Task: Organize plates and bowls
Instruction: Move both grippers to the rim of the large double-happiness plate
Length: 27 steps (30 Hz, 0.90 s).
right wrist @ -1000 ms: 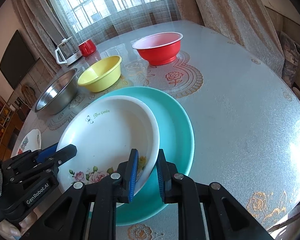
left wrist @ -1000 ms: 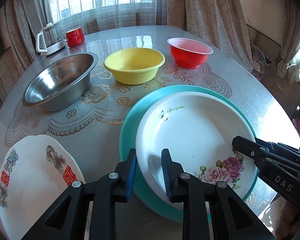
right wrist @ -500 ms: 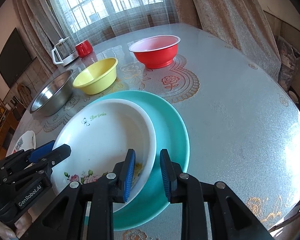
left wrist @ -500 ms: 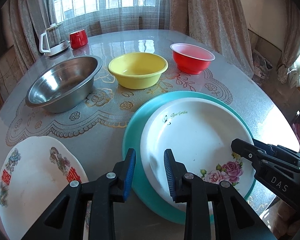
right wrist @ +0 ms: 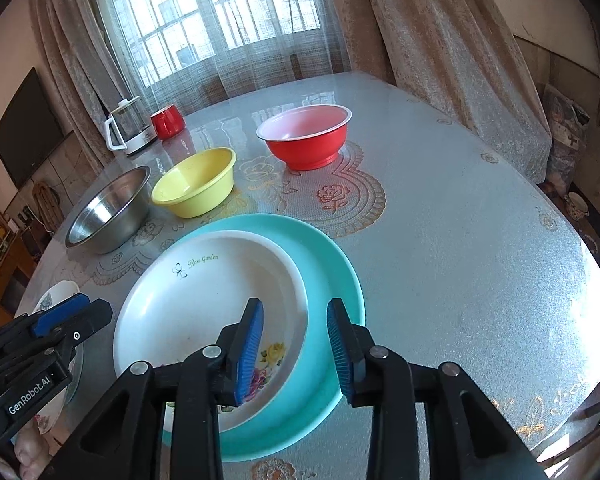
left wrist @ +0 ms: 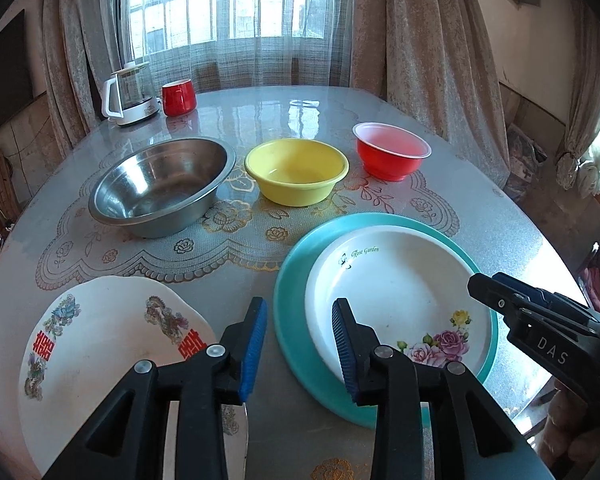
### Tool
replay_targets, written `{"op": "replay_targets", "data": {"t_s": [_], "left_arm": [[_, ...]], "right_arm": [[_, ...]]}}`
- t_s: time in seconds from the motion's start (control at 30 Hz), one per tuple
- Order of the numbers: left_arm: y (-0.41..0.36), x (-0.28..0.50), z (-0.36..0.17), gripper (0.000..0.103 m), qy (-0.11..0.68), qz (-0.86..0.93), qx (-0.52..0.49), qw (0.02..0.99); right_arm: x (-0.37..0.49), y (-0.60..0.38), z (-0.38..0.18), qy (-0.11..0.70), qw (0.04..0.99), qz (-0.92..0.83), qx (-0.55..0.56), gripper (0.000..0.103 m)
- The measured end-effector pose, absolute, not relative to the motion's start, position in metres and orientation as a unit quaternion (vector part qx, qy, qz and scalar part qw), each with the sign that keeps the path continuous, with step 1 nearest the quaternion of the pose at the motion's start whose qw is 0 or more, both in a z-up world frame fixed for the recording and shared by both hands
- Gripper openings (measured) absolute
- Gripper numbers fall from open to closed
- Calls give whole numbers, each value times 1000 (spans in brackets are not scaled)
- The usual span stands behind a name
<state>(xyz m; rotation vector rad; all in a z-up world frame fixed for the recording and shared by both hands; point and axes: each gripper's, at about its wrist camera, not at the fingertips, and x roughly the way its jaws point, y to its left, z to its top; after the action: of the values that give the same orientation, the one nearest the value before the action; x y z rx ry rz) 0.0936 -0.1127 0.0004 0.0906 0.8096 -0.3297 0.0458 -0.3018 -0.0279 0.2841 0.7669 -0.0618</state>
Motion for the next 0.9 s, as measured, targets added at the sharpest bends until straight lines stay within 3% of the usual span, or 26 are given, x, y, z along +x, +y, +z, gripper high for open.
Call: {"op": "replay_targets", "data": {"t_s": [0.9], "left_arm": [[18, 62, 13, 35, 377, -47, -40, 924]], "right_arm": [[51, -176, -11, 378, 894, 209, 117, 38]]}}
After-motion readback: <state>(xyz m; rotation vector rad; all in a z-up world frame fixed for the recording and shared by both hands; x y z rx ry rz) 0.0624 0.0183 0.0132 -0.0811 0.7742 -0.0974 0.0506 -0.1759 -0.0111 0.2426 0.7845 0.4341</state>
